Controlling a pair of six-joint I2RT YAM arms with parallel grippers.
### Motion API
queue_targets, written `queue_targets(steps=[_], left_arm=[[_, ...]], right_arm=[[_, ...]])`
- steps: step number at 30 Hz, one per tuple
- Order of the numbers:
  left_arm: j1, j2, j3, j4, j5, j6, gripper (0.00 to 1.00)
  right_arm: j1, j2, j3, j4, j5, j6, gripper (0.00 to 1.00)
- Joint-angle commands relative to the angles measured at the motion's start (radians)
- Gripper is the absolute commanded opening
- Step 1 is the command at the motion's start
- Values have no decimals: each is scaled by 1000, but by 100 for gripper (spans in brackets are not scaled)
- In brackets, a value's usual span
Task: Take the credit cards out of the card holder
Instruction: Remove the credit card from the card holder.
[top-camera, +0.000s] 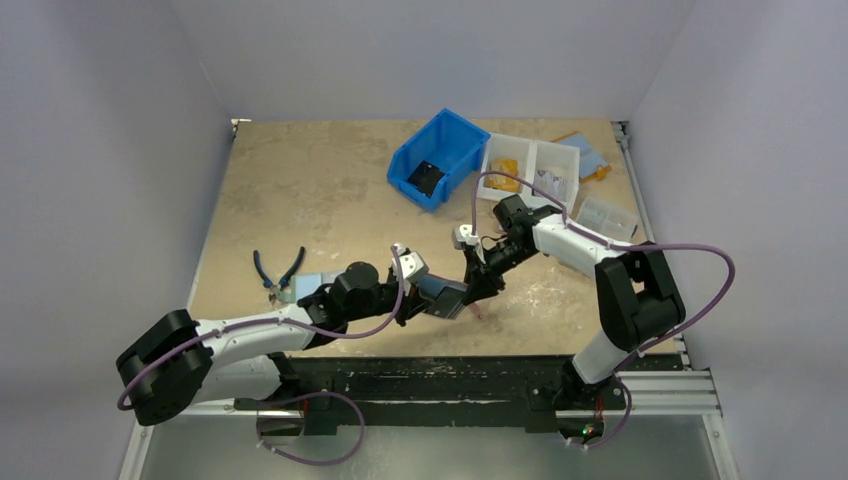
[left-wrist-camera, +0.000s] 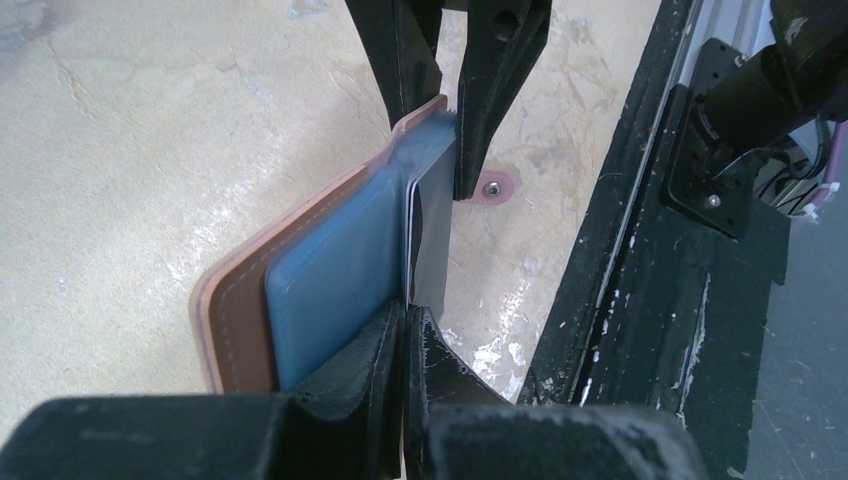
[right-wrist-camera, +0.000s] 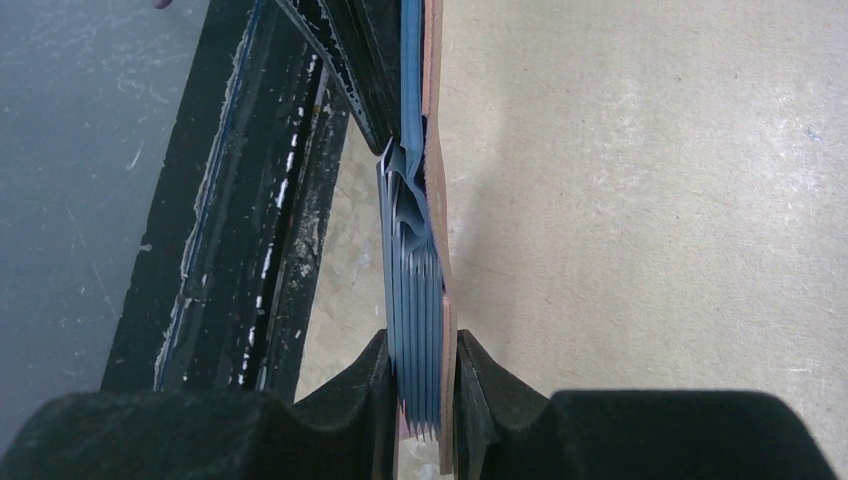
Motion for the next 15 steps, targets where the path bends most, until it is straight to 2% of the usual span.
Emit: queue_targets(steps=[1,8,14,15], left_arm=[[4,-92,-11,44,-22,-27,0],[4,-77,-17,53,-7,-55,0],[10,-26,-26,128,68,-111,0],[9,-12,-26,145,78,-121,5]], right_arm=[[-9,14,40,-68,63,-28,9],[-2,41,57,-96,67,-31,9],[0,56,67,-109,66,-29,9],[0,62,71,-113,66,-29,9]])
